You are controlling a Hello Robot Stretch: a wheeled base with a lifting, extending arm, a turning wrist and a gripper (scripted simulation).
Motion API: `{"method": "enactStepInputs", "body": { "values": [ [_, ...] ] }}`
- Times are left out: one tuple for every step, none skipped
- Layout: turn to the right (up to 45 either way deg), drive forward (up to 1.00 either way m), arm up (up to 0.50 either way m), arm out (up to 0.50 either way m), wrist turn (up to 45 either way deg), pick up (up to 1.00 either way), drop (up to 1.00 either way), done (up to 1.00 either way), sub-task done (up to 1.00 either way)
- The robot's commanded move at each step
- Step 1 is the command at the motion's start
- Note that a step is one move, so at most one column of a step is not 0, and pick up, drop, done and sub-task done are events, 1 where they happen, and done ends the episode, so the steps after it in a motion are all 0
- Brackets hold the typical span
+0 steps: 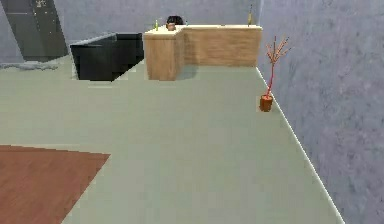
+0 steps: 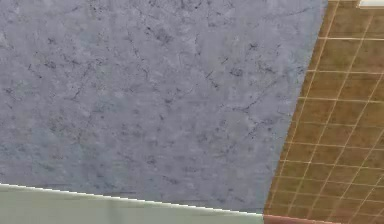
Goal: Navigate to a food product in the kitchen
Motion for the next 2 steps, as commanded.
{"method": "enactStepInputs", "body": {
  "values": [
    [0.0, 1.0, 0.0, 0.0, 0.0, 0.0, 0.0, 0.0, 0.0],
    [0.0, 1.0, 0.0, 0.0, 0.0, 0.0, 0.0, 0.0, 0.0]
  ]
}}
